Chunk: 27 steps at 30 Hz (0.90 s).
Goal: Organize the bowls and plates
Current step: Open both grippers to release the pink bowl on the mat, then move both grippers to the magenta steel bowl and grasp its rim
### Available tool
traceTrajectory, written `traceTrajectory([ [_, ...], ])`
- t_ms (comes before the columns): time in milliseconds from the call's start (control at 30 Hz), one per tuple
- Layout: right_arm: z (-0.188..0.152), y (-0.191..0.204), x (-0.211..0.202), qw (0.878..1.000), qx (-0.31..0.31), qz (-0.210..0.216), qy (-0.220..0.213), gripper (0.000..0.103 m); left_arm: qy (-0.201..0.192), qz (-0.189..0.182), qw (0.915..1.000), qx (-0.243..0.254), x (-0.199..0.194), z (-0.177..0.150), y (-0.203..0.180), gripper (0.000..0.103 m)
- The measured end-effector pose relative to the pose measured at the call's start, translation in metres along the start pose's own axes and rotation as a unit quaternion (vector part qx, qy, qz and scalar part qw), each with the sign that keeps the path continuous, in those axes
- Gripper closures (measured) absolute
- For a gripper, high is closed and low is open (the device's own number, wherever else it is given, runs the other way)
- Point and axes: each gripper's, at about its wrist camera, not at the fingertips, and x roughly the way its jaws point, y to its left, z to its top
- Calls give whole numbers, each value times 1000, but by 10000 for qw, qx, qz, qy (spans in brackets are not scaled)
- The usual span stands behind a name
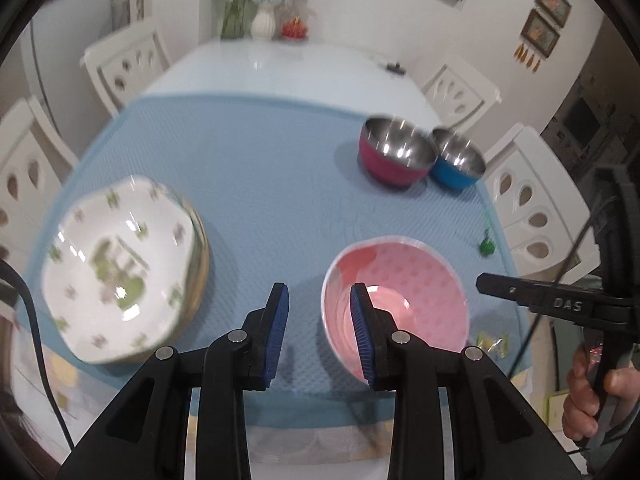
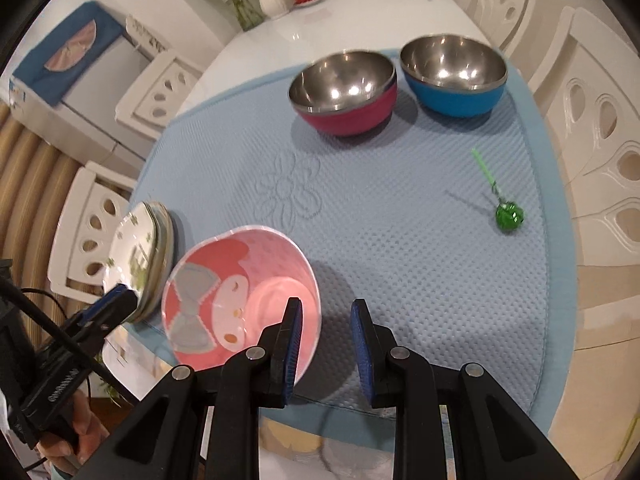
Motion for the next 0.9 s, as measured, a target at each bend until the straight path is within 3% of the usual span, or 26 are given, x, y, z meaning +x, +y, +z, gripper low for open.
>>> traceTrajectory([
  [100,5,-1,-12,9996,133,121,-195,79,-180,30,9997,191,-16,18,-7,68],
  [233,14,-4,-26,9981,366,230,-430,79,-385,56,9980,501,-27,48,-20,52],
  [267,17,-5,-29,9977,422,227,-473,76,-453,49,9972,589,-28,56,-24,41],
  [333,22,-8,-33,9966,579,208,-546,63,-579,27,9957,718,-30,67,-28,35],
  [367,25,-11,-35,9958,672,215,-576,51,-605,-24,9948,822,-28,77,-32,35],
  [400,27,-14,-37,9946,791,232,-627,48,-601,-74,9942,890,-27,84,-34,35],
  [667,63,-35,-33,9858,1509,404,-611,47,-314,-485,9935,978,21,148,-46,35],
  [900,105,-35,1,9828,1749,259,-535,47,504,-754,9906,1025,112,184,-47,36],
])
